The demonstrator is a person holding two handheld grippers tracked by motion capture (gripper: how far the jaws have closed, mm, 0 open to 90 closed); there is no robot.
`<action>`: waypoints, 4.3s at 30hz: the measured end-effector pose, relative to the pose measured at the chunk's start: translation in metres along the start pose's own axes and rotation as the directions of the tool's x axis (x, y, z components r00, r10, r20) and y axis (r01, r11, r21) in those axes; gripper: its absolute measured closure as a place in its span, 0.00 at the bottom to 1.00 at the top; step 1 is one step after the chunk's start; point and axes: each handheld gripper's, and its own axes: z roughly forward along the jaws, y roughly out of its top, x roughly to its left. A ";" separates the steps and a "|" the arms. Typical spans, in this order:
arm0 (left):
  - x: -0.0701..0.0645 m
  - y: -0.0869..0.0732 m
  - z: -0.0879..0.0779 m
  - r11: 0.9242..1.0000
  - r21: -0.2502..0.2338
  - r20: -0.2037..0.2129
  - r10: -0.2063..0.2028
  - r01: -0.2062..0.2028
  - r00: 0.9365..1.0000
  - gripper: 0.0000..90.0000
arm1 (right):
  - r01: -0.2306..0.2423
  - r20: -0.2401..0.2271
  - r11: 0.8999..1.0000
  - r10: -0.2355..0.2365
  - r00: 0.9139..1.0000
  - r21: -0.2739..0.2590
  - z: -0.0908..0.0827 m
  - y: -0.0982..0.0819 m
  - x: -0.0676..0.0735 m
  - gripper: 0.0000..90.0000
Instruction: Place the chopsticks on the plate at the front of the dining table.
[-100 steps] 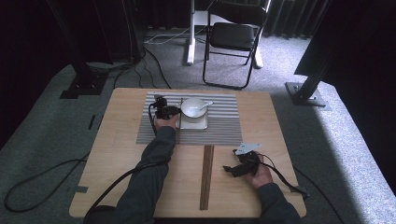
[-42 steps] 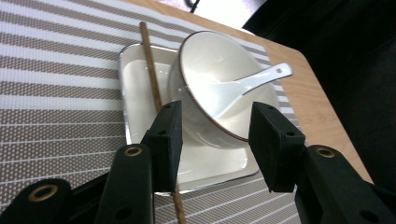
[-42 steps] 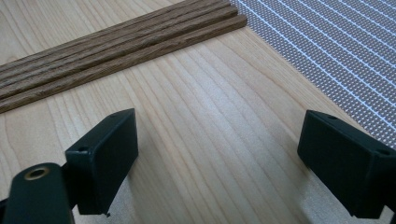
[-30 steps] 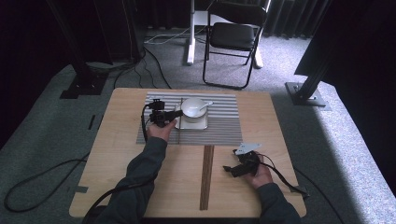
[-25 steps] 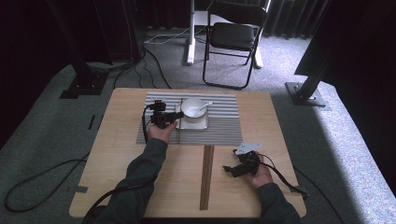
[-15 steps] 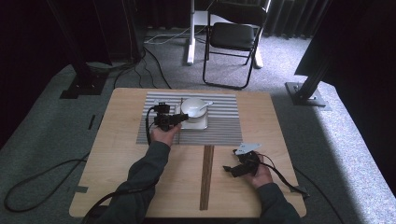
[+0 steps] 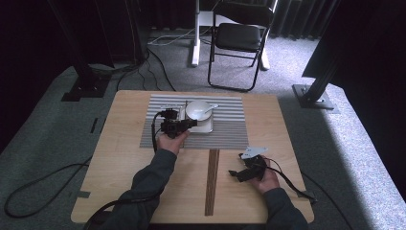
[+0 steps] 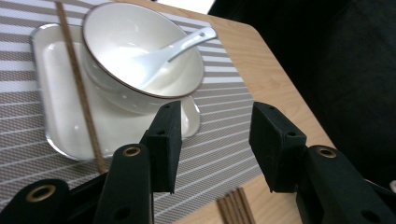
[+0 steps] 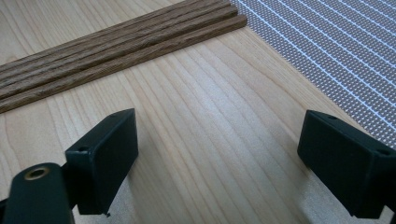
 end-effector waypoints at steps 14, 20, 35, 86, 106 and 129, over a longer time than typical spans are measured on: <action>-0.007 -0.005 -0.006 0.999 -0.003 -0.001 0.038 -0.038 0.999 0.61 | 0.000 0.000 1.000 0.000 1.000 0.000 0.000 0.000 0.000 0.13; -0.006 -0.009 -0.007 0.999 0.008 -0.003 0.043 -0.043 0.999 0.61 | 0.000 0.000 1.000 0.000 1.000 0.000 0.000 0.000 0.000 0.13; -0.012 -0.022 -0.004 0.997 0.050 0.016 0.063 -0.064 0.998 0.60 | 0.000 0.000 1.000 0.000 1.000 0.000 0.000 0.000 0.000 0.13; -0.037 -0.065 0.004 0.979 0.127 0.020 0.160 -0.162 0.987 0.59 | 0.001 0.000 1.000 -0.001 1.000 0.001 0.000 0.000 0.000 0.13; -0.053 -0.096 0.015 0.942 0.187 -0.016 0.285 -0.277 0.958 0.59 | -0.001 -0.001 1.000 0.001 1.000 0.001 0.000 0.000 0.000 0.13; -0.058 -0.124 0.027 0.893 0.300 -0.005 0.354 -0.337 0.935 0.65 | -0.001 0.000 1.000 0.001 1.000 0.000 0.000 0.000 0.000 0.13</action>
